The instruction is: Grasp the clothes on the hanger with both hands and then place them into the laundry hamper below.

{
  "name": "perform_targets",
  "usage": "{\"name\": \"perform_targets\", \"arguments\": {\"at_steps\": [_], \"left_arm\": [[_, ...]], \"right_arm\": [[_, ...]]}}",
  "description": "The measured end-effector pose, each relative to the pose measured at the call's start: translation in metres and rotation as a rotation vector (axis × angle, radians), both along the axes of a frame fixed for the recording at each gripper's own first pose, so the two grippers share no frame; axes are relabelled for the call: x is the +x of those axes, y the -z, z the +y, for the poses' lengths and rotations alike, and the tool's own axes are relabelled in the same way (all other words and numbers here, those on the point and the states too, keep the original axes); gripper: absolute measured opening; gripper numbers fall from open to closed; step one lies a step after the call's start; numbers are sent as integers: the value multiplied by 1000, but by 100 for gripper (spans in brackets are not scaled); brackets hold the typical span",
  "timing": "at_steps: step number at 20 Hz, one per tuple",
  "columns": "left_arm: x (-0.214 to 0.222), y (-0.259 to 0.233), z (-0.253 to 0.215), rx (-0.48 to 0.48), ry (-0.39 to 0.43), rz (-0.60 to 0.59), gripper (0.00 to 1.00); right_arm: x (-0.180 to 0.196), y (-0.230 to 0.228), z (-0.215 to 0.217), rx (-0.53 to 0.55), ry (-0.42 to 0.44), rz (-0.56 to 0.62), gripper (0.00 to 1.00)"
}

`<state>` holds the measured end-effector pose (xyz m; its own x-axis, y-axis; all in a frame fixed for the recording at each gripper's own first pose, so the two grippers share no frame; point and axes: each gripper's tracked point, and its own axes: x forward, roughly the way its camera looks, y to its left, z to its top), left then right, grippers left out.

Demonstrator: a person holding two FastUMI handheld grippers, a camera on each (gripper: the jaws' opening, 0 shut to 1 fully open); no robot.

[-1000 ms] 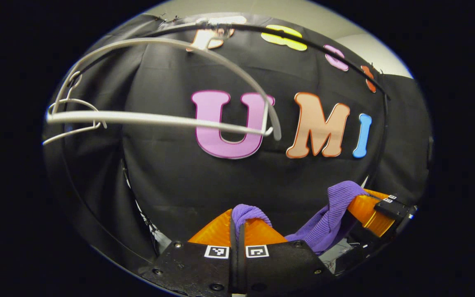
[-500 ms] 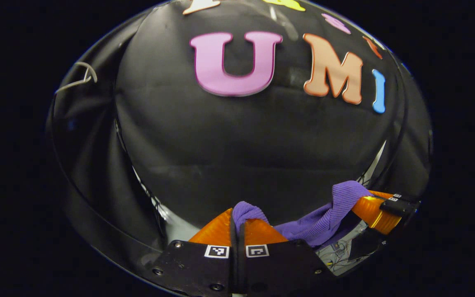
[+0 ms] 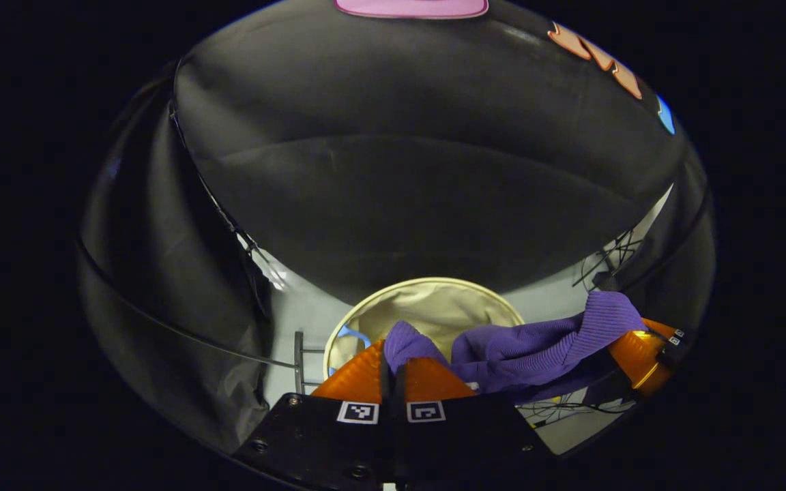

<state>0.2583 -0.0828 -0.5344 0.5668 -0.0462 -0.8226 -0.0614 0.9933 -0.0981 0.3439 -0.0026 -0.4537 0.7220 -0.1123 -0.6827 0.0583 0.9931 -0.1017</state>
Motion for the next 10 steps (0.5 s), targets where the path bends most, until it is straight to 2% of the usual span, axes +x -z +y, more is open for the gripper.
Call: {"name": "perform_targets", "arguments": {"at_steps": [4,6,7,8,10], "left_arm": [[-11,36,-5,-20,-4,108,1],[-18,38,-10,-68,1,142,2],[-19,31,-14,-84,5,145,7],[-14,30,-12,-60,7,126,30],[-12,6,-4,-41,12,102,74]], "right_arm": [[6,67,4,-44,-27,124,2],[5,88,24,31,-46,189,2],[4,94,34,78,-38,204,5],[4,88,41,100,-30,192,16],[11,71,25,56,-19,154,58]]}}
